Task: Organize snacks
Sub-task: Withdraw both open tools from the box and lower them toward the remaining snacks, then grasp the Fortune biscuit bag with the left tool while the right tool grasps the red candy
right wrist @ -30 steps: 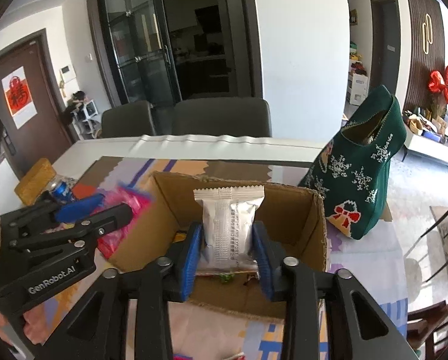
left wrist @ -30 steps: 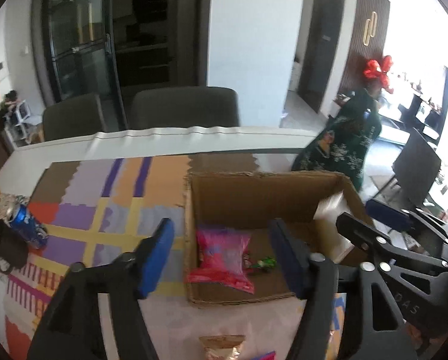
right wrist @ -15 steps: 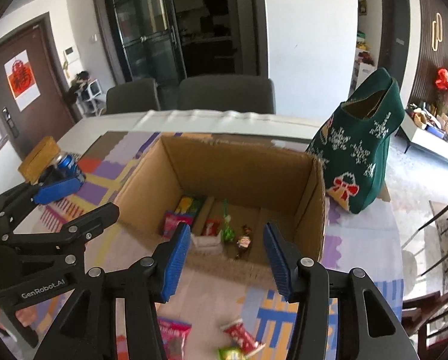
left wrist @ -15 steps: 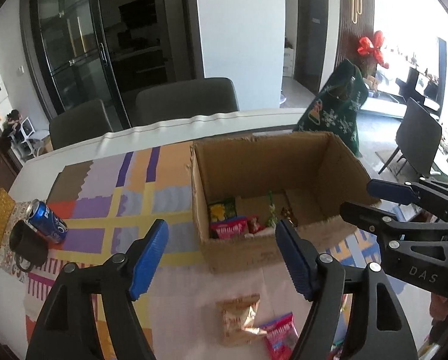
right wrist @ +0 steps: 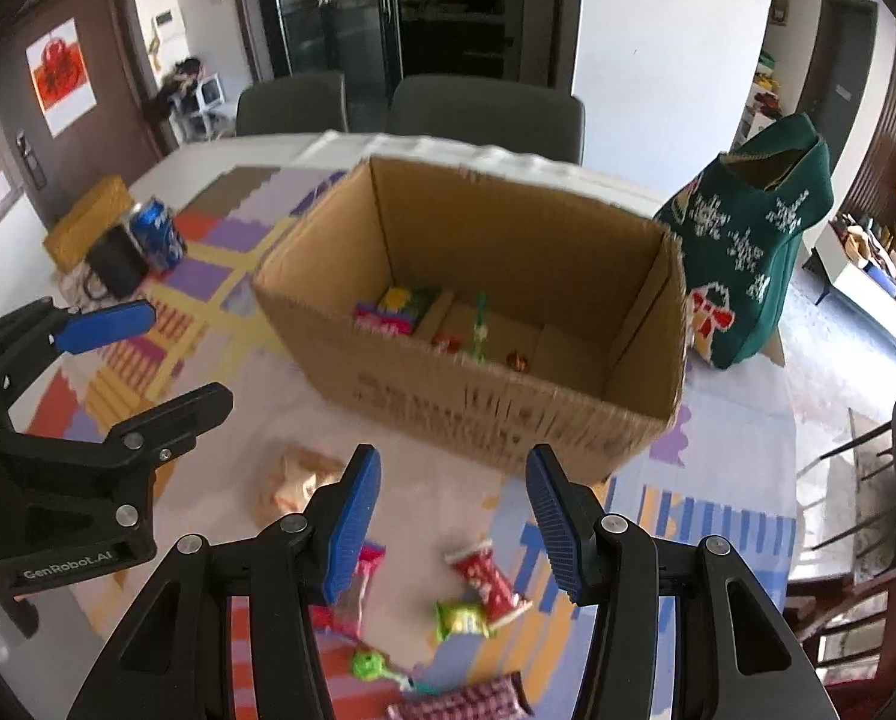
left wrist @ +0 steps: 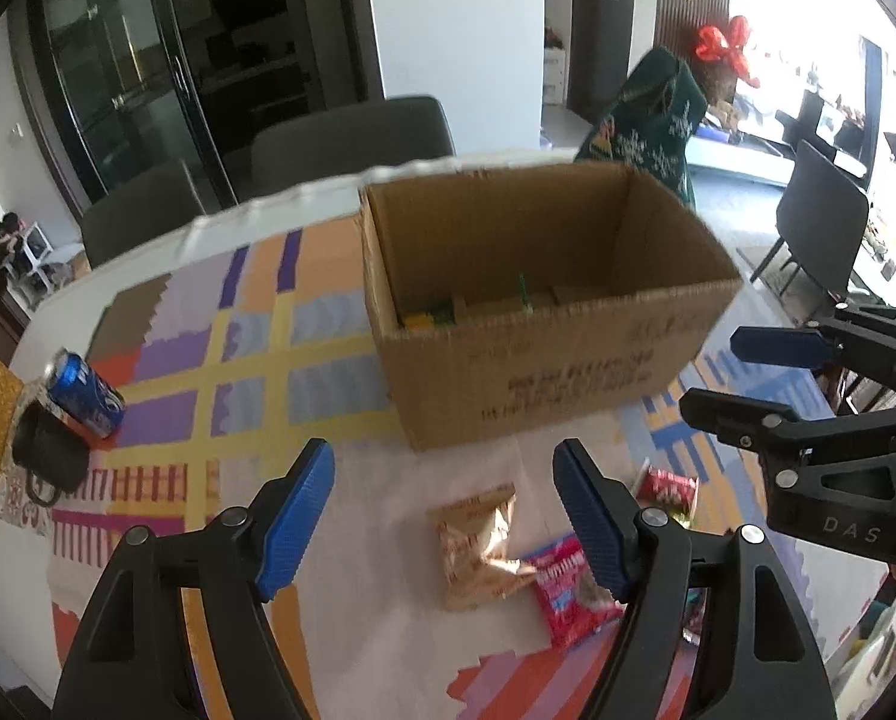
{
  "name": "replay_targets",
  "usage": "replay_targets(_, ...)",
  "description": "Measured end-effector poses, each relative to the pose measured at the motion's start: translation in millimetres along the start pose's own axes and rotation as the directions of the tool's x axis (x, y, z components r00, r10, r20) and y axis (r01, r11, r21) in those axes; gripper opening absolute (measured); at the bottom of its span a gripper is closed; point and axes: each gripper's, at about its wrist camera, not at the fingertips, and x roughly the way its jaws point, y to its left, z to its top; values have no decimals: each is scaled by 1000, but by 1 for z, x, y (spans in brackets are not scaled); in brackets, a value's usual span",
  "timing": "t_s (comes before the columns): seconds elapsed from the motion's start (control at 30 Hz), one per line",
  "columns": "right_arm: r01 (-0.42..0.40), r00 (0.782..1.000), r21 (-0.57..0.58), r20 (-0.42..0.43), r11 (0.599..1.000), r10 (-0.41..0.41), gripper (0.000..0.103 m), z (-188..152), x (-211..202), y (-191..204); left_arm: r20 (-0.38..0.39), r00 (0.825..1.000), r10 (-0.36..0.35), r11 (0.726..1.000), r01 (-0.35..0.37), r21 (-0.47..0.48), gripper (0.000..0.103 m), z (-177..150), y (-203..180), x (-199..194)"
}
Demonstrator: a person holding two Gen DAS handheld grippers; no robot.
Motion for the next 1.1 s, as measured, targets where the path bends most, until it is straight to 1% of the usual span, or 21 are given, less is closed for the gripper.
replay_targets(0.23, 23, 996, 2, -84, 1000, -22, 52, -18, 17, 3, -102, 994, -24, 999, 21, -29, 75, -21, 1, 32)
replay_targets(0.33, 18, 992, 3, -129, 1000, -18, 52, -26, 29, 5, -153, 987, -47, 998, 40, -51, 75, -29, 3, 47)
replay_targets(0.6, 29, 973, 15, -228, 999, -25, 52, -46, 61, 2, -243, 967, -74, 996, 59, -71, 75, -43, 0, 76)
replay_targets(0.7, 44, 967, 17, -253, 999, -39, 52, -51, 71, -3, -259, 960, -102, 993, 82, -85, 75, -44, 0, 84)
replay_targets(0.83, 58, 959, 17, -278, 998, -51, 52, -55, 82, -8, -280, 954, -107, 991, 80, -104, 75, -45, 2, 93)
replay_targets(0.97, 63, 948, 40, -315, 997, -47, 52, -63, 96, -16, -306, 947, -98, 991, 64, -119, 75, -48, 4, 103)
replay_targets(1.1, 70, 940, 34, -336, 997, -55, 52, -68, 106, -18, -324, 942, -90, 991, 53, -120, 75, -51, 5, 112)
